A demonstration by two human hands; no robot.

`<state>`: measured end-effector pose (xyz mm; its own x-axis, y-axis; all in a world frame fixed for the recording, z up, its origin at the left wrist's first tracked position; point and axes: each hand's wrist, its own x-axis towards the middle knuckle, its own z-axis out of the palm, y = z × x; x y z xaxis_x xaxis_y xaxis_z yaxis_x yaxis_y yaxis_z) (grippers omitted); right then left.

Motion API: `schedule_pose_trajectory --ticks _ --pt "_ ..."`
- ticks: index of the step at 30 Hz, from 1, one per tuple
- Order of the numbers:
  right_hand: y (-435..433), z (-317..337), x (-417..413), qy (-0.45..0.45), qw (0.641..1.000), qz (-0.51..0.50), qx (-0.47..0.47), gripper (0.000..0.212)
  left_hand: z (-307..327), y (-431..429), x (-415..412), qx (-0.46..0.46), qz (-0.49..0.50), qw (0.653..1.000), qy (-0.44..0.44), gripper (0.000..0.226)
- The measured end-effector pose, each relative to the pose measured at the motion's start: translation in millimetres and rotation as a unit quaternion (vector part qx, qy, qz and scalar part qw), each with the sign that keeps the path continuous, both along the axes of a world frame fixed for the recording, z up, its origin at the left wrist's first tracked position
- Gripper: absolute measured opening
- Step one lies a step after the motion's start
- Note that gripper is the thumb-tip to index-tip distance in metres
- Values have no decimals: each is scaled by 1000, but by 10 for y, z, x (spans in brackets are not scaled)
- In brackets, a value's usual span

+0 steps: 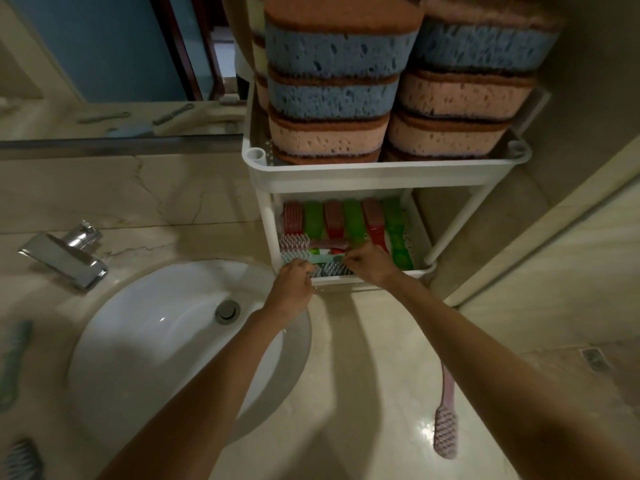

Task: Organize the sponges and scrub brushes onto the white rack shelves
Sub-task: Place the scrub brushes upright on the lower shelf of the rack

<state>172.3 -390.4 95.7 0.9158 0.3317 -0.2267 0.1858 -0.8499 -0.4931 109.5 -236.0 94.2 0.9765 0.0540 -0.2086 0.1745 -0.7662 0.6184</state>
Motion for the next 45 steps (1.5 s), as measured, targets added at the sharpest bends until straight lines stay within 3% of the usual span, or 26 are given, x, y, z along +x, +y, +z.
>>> schedule_pose_trajectory --ticks 6,10,16,18,21,24,26,29,34,36,45 --pt "10 -43 -200 -55 997 29 -50 33 28 0 -109 -30 8 999 6 38" --pt "-32 22 -339 -69 998 -12 7 40 44 -11 -190 -36 3 999 -13 39" --pt "-210 71 -956 -123 965 -186 140 42 107 -162 -371 -89 12 994 -69 41" --pt "-329 -25 -1210 -125 942 -285 123 42 90 -252 -463 -115 12 990 -78 40" --pt "-498 -302 -1560 -56 900 -432 29 49 36 -416 -623 -131 -8 989 -69 41" --pt "-641 -527 -1849 36 872 -487 -19 51 -16 -542 -751 -135 -32 989 -48 39" --pt "-725 -601 -1981 79 877 -471 -43 51 -45 -594 -812 -141 -43 988 -39 39" --pt "-813 -649 -2063 73 898 -427 -81 35 -62 -659 -876 -136 -56 988 -36 38" --pt "-789 -629 -2137 107 909 -395 -84 39 -106 -658 -960 -137 -66 988 -19 35" --pt "-755 -602 -2153 107 918 -371 -92 30 -147 -594 -977 -142 -57 988 -14 32" --pt "60 -346 -2022 87 979 -175 53 11 -158 164 -1231 -132 59 989 30 29"
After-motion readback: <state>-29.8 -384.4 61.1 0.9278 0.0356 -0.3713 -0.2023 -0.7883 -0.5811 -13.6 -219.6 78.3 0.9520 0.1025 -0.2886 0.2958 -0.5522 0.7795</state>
